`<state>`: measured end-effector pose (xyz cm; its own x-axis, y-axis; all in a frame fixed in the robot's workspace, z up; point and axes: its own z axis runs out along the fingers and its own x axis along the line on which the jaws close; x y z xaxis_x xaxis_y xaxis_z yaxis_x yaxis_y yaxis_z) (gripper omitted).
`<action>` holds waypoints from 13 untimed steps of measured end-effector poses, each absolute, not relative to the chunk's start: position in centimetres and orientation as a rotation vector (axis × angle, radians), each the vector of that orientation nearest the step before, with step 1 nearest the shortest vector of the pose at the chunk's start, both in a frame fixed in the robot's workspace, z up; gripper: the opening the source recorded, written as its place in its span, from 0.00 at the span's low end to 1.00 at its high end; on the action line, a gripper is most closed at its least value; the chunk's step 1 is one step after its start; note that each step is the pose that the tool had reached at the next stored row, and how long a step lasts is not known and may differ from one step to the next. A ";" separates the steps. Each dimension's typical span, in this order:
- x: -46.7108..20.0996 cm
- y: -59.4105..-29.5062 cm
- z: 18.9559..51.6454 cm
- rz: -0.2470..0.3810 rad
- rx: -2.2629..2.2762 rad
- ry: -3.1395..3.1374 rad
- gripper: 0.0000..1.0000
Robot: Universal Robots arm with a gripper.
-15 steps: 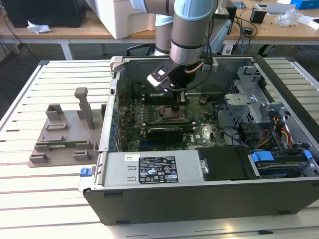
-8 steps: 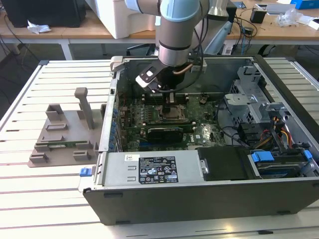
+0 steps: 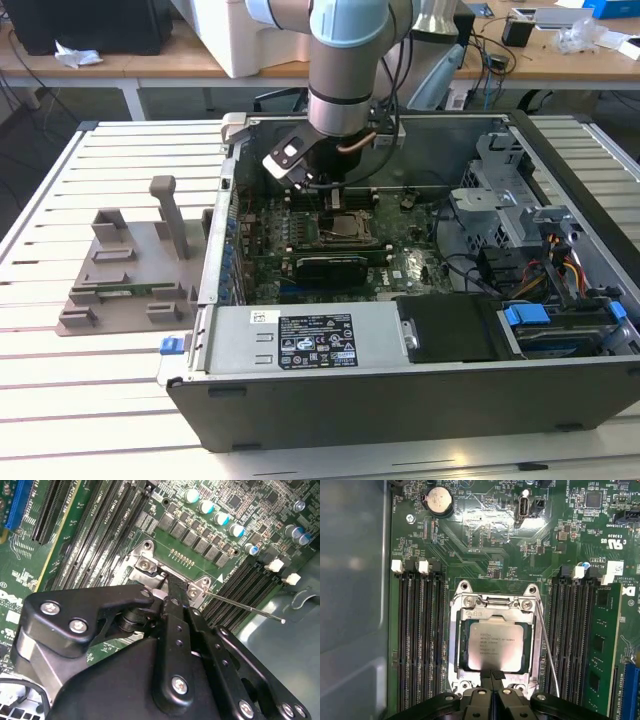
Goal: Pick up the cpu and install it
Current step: 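Close the cpu cover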
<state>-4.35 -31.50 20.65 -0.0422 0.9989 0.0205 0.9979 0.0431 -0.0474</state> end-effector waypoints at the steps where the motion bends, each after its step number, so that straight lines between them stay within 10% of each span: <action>1: -4.3 -31.5 20.6 0.031 -2.141 -2.234 0.11; 13: -0.4 -31.5 22.1 0.075 -2.116 -2.208 0.11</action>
